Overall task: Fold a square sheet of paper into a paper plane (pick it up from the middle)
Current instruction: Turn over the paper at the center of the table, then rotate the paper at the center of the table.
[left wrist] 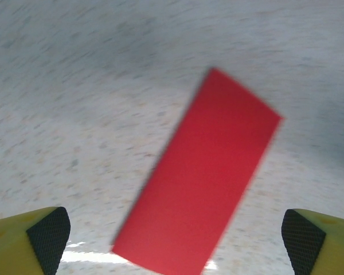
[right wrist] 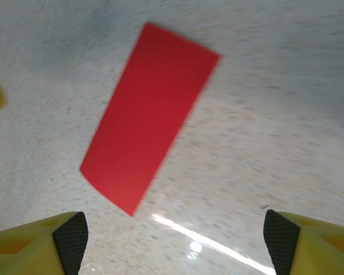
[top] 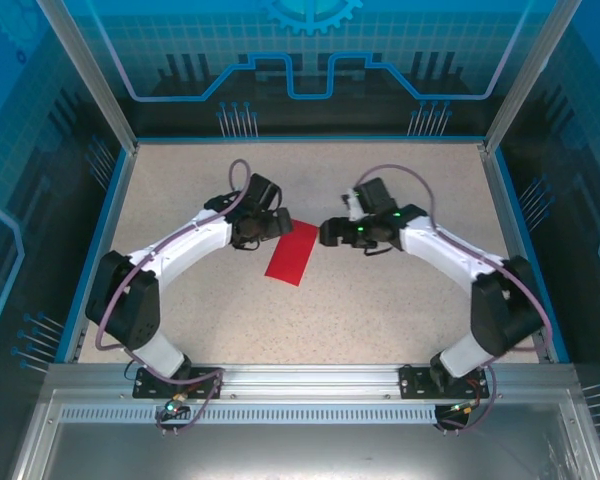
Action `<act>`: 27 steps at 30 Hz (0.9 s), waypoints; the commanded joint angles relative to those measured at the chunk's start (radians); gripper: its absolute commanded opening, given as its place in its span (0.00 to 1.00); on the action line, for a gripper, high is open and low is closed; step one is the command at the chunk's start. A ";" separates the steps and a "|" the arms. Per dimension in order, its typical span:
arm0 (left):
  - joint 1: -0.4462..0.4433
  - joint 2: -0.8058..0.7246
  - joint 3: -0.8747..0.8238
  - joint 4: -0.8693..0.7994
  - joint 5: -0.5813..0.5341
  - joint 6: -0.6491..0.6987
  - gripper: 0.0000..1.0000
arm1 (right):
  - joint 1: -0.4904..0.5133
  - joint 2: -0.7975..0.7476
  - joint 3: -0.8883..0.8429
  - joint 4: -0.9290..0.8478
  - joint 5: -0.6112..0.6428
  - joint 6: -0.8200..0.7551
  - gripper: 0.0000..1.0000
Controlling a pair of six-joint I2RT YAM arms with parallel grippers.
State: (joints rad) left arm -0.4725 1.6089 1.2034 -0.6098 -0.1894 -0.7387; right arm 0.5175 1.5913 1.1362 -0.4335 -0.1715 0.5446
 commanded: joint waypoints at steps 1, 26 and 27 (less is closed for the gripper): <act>0.079 -0.094 -0.081 0.031 0.067 -0.085 0.99 | 0.091 0.140 0.109 0.015 0.003 0.035 0.79; 0.256 -0.217 -0.265 0.092 0.181 -0.100 0.99 | 0.253 0.598 0.389 -0.169 -0.005 -0.272 0.74; 0.255 -0.216 -0.266 0.096 0.188 -0.101 0.99 | 0.251 0.576 0.349 -0.175 -0.006 -0.310 0.74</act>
State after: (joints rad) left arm -0.2260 1.3922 0.9497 -0.5323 -0.0383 -0.8394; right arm 0.7589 2.1784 1.5860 -0.4744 -0.1738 0.3687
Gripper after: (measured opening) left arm 0.987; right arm 0.737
